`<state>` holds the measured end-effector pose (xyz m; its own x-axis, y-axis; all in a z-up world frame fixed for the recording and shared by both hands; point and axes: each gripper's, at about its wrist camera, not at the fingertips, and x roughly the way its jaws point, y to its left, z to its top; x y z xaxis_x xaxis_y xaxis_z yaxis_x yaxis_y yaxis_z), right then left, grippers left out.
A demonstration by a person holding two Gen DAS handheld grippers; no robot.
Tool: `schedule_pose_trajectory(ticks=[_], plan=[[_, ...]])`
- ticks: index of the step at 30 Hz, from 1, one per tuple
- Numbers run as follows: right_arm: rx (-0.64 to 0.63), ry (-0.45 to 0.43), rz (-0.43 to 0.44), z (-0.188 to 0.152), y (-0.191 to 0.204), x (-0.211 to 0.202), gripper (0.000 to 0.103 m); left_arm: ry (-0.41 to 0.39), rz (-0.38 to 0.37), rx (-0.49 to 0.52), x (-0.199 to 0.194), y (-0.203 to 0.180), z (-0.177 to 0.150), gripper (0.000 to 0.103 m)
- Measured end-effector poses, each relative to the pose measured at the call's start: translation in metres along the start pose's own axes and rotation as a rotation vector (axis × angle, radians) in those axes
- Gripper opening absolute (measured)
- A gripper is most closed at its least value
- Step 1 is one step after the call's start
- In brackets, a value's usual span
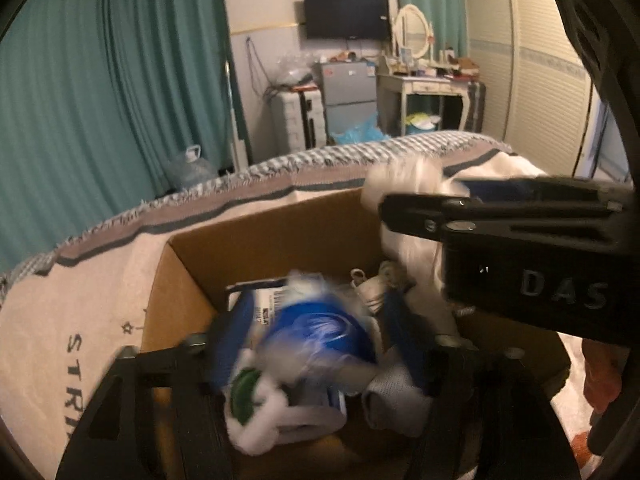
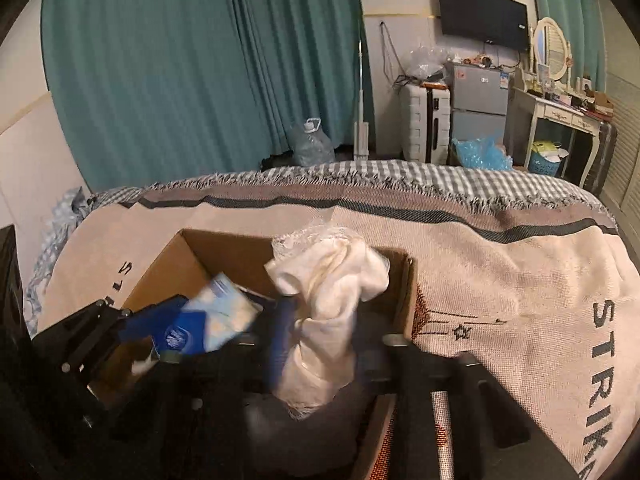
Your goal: Organize soft objects
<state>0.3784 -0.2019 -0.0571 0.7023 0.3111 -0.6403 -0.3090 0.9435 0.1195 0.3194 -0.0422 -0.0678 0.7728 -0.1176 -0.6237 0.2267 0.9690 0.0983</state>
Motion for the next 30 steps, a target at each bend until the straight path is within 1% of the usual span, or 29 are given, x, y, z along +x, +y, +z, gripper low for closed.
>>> schedule_pose_trajectory(ticks=[1, 5, 7, 9, 11, 12, 13, 15, 16, 18, 19, 21, 22, 23, 25, 26, 27, 28, 30], plan=[[0.004, -0.005, -0.001, 0.001, -0.001, -0.004, 0.063, -0.013, 0.008, -0.004, -0.003, 0.001, 0.001, 0.087], [0.003, -0.024, -0.014, 0.009, 0.003, -0.032, 0.063, -0.028, 0.026, -0.029, -0.031, 0.004, 0.009, 0.087], [-0.007, -0.047, -0.025, 0.017, 0.008, -0.060, 0.063, -0.046, 0.038, -0.042, -0.054, 0.005, 0.018, 0.087], [-0.012, -0.073, -0.032, 0.025, 0.014, -0.089, 0.063, -0.079, 0.046, -0.053, -0.087, 0.006, 0.029, 0.087], [-0.024, -0.120, -0.045, 0.037, 0.024, -0.132, 0.063, -0.121, 0.053, -0.058, -0.121, 0.007, 0.040, 0.087], [-0.028, -0.137, -0.047, 0.040, 0.028, -0.147, 0.063, -0.154, 0.063, -0.056, -0.145, 0.005, 0.047, 0.087], [-0.035, -0.168, -0.050, 0.046, 0.034, -0.175, 0.063, -0.182, 0.070, -0.052, -0.165, 0.004, 0.051, 0.087], [-0.042, -0.211, -0.050, 0.052, 0.044, -0.214, 0.063, -0.249, 0.078, -0.046, -0.208, 0.002, 0.061, 0.087], [-0.048, -0.246, -0.047, 0.055, 0.051, -0.243, 0.063, -0.284, 0.077, -0.044, -0.229, 0.001, 0.066, 0.087], [-0.058, -0.292, -0.052, 0.060, 0.063, -0.280, 0.063, -0.353, 0.077, -0.033, -0.274, -0.001, 0.071, 0.087], [-0.069, -0.324, -0.054, 0.061, 0.071, -0.307, 0.063, -0.378, 0.086, -0.026, -0.291, -0.002, 0.072, 0.087], [-0.077, -0.367, -0.054, 0.060, 0.080, -0.341, 0.063, -0.431, 0.104, -0.017, -0.329, -0.004, 0.073, 0.088], [-0.077, -0.392, -0.055, 0.058, 0.085, -0.360, 0.066, -0.450, 0.109, -0.019, -0.343, -0.002, 0.072, 0.093], [-0.078, -0.421, -0.055, 0.054, 0.090, -0.379, 0.068, -0.474, 0.116, -0.025, -0.358, -0.001, 0.070, 0.095], [-0.077, -0.467, -0.078, 0.041, 0.098, -0.409, 0.081, -0.535, 0.142, -0.046, -0.388, 0.004, 0.062, 0.095], [-0.080, -0.478, -0.089, 0.036, 0.099, -0.419, 0.084, -0.561, 0.147, -0.054, -0.399, 0.006, 0.057, 0.095], [-0.086, -0.491, -0.097, 0.029, 0.103, -0.428, 0.091, -0.576, 0.149, -0.058, -0.410, 0.008, 0.051, 0.095], [-0.092, -0.504, -0.100, 0.019, 0.107, -0.436, 0.094, -0.584, 0.151, -0.065, -0.418, 0.010, 0.045, 0.095], [-0.098, -0.512, -0.093, 0.002, 0.111, -0.446, 0.097, -0.589, 0.157, -0.079, -0.427, 0.014, 0.034, 0.095]])
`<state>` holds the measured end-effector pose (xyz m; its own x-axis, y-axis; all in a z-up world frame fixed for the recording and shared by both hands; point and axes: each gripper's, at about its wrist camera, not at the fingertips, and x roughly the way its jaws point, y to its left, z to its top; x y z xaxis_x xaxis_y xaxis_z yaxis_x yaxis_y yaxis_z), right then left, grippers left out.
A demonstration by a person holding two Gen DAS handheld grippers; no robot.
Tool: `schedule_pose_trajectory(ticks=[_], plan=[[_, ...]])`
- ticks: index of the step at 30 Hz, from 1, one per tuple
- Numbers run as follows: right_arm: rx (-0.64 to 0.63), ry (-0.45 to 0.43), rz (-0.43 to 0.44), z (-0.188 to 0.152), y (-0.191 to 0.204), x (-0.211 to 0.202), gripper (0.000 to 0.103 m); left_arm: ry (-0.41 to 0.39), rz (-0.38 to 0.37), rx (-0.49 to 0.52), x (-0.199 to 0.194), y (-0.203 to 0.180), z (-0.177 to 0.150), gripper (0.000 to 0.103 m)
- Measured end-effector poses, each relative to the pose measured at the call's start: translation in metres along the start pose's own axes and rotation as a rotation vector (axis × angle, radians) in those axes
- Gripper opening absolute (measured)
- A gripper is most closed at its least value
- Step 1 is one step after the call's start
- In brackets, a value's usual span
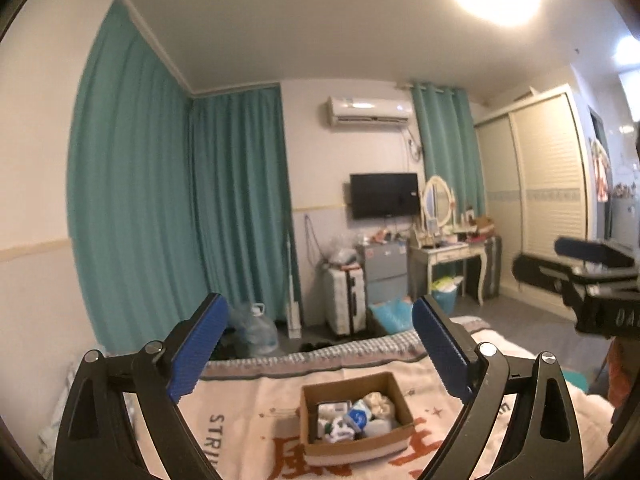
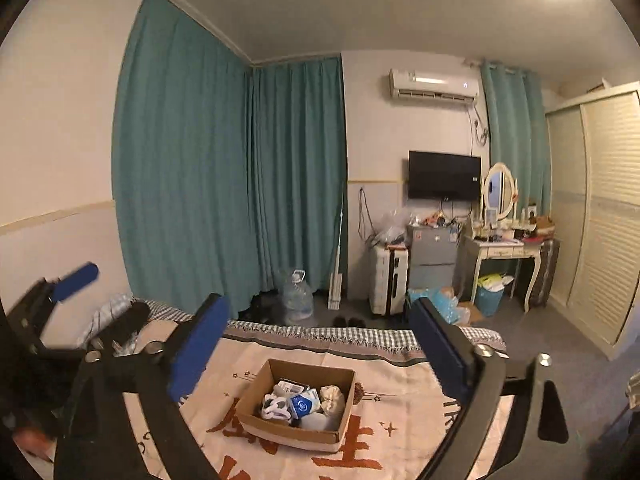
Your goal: Organize soft objects
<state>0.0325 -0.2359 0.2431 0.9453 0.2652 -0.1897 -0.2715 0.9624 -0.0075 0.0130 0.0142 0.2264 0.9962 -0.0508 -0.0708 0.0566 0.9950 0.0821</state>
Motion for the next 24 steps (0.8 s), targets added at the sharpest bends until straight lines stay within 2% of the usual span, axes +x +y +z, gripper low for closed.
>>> schedule_pose_trajectory(ticks=[5, 9, 13, 19, 24], plan=[[0.018, 0.010, 0.047, -0.034, 0.000, -0.014, 0.102, -0.015, 0.068, -0.002, -0.017, 0.004, -0.019, 0.095], [0.042, 0.018, 0.062, -0.065, -0.002, -0.007, 0.103, 0.034, 0.076, -0.030, -0.003, 0.005, -0.048, 0.095], [0.054, 0.065, 0.082, -0.098, -0.004, 0.024, 0.103, 0.114, 0.043, -0.077, 0.027, 0.005, -0.083, 0.095], [0.044, 0.169, 0.021, -0.156, -0.011, 0.084, 0.103, 0.195, 0.085, -0.098, 0.058, 0.006, -0.139, 0.095], [0.077, 0.223, 0.043, -0.186, -0.019, 0.112, 0.103, 0.251, 0.128, -0.062, 0.073, 0.002, -0.172, 0.095]])
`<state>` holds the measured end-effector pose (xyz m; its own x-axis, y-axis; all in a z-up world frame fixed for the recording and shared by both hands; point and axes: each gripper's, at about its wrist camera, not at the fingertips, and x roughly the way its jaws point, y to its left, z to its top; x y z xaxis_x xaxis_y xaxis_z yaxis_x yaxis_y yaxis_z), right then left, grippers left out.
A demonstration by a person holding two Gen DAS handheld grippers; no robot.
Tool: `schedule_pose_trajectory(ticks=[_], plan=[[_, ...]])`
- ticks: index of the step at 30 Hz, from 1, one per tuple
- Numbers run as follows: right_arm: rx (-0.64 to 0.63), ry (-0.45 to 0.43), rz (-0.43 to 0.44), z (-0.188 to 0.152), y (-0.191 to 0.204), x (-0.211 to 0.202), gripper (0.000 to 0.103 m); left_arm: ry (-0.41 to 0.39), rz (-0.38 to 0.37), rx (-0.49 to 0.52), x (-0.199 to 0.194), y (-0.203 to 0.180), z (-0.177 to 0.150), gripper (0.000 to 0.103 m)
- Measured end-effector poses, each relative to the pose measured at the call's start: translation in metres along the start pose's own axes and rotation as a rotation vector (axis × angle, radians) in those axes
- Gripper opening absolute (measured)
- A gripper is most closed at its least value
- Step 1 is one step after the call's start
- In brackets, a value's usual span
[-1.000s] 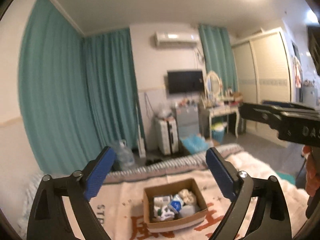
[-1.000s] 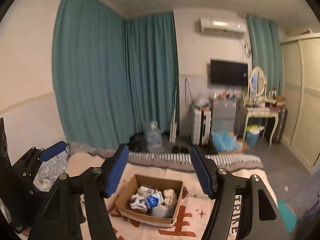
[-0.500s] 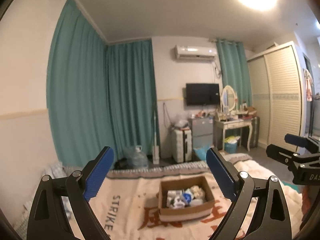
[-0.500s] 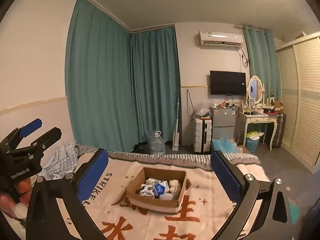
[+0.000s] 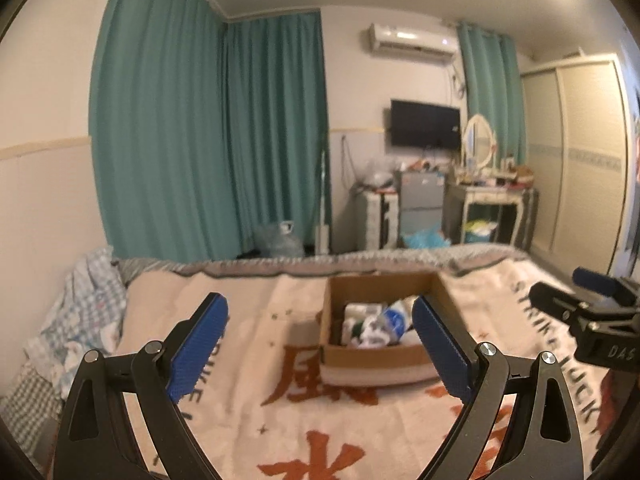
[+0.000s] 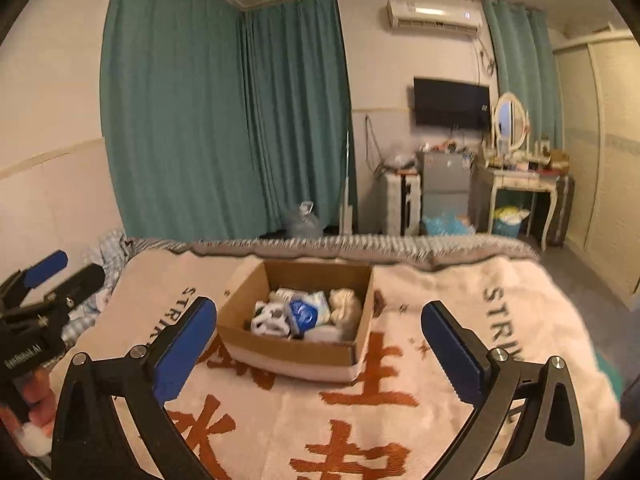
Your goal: Organize soft objects
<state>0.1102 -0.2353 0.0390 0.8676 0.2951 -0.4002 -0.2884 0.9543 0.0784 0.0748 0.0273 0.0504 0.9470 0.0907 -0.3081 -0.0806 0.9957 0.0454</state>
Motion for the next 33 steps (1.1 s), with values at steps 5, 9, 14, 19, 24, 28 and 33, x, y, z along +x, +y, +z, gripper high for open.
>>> schedule_pose_trajectory(ticks=[5, 9, 14, 19, 24, 28, 33], plan=[[0.026, 0.037, -0.008, -0.008, -0.007, 0.019, 0.103, 0.026, -0.008, 0.015, 0.008, -0.003, -0.009, 0.095], [0.044, 0.038, -0.016, -0.008, -0.009, 0.020, 0.103, 0.038, -0.017, 0.024, 0.012, -0.005, -0.013, 0.095], [0.044, 0.037, -0.016, -0.007, -0.010, 0.016, 0.103, 0.048, -0.031, 0.017, 0.013, -0.004, -0.015, 0.095], [0.038, 0.032, -0.017, -0.007, -0.009, 0.014, 0.103, 0.055, -0.032, 0.023, 0.014, -0.004, -0.016, 0.095], [0.032, 0.043, -0.016, -0.009, -0.008, 0.018, 0.103, 0.060, -0.039, 0.021, 0.015, -0.003, -0.018, 0.095], [0.026, 0.046, -0.015, -0.011, -0.005, 0.020, 0.103, 0.060, -0.032, 0.020, 0.015, -0.003, -0.018, 0.095], [0.021, 0.049, -0.012, -0.011, -0.003, 0.021, 0.103, 0.058, -0.031, 0.020, 0.015, -0.003, -0.019, 0.095]])
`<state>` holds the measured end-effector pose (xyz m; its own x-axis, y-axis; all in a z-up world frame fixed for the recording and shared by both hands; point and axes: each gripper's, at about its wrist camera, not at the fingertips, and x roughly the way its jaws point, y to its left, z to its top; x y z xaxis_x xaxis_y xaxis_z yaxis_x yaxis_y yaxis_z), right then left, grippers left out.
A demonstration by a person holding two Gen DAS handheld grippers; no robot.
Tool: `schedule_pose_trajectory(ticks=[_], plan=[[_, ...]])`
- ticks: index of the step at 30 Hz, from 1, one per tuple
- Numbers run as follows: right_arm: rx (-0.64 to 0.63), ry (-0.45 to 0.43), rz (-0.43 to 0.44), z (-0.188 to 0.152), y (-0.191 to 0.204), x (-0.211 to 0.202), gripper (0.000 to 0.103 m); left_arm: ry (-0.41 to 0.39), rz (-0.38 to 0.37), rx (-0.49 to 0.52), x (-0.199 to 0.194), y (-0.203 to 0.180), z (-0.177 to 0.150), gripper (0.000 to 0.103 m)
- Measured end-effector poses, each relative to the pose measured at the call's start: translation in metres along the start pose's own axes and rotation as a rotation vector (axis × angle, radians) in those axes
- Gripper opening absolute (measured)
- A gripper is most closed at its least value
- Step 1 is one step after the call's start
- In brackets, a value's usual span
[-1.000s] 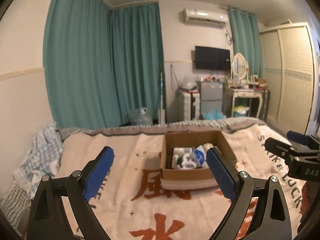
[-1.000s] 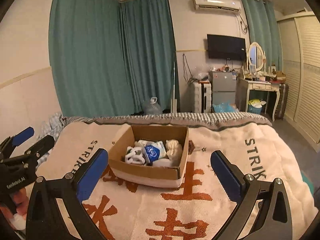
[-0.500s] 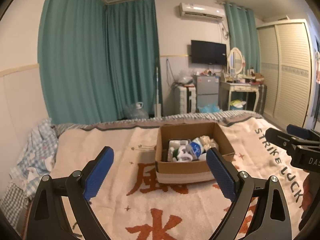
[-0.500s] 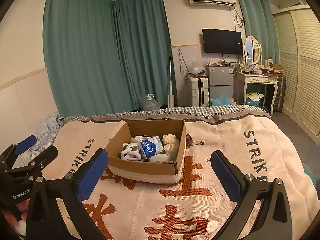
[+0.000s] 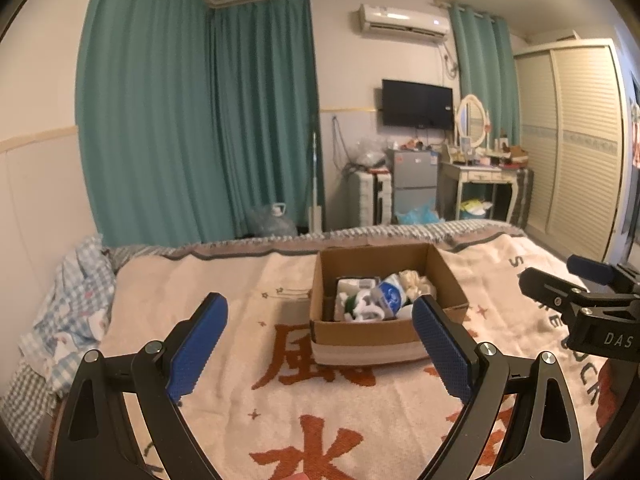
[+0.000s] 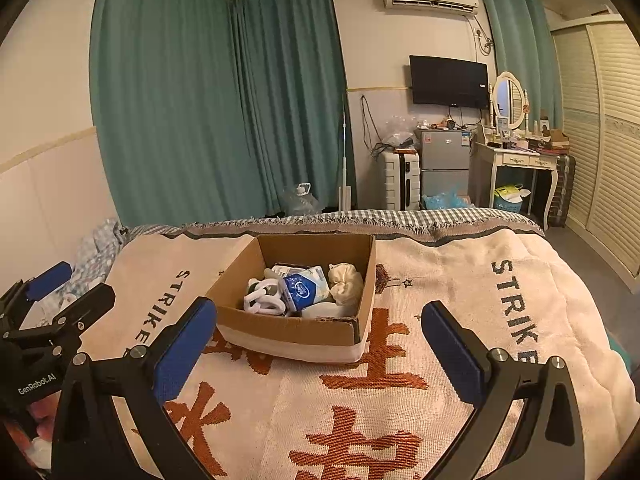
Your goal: Organize soft objects
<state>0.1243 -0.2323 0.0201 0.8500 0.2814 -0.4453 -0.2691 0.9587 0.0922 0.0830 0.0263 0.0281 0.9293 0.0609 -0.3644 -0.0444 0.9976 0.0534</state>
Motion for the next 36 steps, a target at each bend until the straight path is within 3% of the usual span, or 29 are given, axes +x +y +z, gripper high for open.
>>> schedule_pose_trajectory(ticks=[36], plan=[[-0.008, 0.017, -0.014, -0.0054, -0.0010, 0.0049, 0.103, 0.009, -0.001, 0.011, -0.0001, -0.0044, 0.0008, 0.095]])
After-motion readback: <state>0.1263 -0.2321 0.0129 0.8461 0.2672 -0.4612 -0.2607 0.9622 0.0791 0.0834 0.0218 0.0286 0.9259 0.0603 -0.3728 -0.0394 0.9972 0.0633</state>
